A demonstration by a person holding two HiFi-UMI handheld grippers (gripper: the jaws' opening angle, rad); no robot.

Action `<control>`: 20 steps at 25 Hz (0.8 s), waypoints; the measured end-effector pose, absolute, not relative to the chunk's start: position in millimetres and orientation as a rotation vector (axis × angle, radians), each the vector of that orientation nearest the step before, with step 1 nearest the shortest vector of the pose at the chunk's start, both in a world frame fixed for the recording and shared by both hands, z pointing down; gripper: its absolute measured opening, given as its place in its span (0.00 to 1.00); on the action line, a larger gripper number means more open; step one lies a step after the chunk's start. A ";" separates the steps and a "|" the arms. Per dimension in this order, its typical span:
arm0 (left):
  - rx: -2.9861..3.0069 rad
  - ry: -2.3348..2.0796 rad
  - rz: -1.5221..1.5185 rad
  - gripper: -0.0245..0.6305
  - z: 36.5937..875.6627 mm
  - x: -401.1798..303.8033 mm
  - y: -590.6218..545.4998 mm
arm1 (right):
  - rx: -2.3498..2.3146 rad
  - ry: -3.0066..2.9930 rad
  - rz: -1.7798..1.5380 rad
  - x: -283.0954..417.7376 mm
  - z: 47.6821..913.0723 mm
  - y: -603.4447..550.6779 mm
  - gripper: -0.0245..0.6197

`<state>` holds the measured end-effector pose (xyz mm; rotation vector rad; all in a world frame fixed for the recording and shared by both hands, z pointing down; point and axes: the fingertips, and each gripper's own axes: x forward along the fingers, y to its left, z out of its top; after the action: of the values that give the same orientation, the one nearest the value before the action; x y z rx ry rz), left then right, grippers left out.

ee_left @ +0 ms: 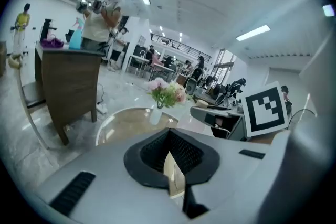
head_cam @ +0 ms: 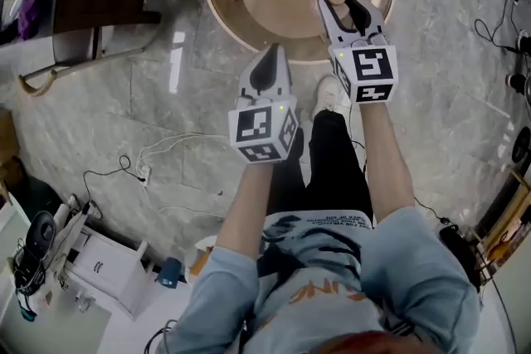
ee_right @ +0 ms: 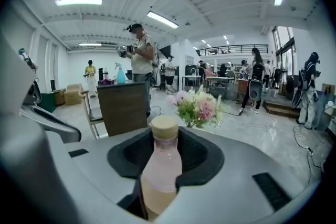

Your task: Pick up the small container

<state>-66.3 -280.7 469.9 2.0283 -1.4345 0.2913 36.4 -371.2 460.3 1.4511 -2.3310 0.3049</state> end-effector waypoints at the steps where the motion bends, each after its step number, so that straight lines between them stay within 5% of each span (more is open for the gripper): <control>1: 2.058 -1.459 0.274 0.07 451.3 -70.5 -290.2 | 1.468 -2.346 0.281 35.4 442.5 -377.0 0.27; 20: 2.392 -1.704 0.038 0.07 183.9 -71.3 -307.8 | 1.887 -2.411 0.209 106.5 170.3 -304.0 0.27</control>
<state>-71.3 -307.8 183.9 2.3920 -1.7042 0.0381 106.5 -304.0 170.3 1.8871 -2.4112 0.2087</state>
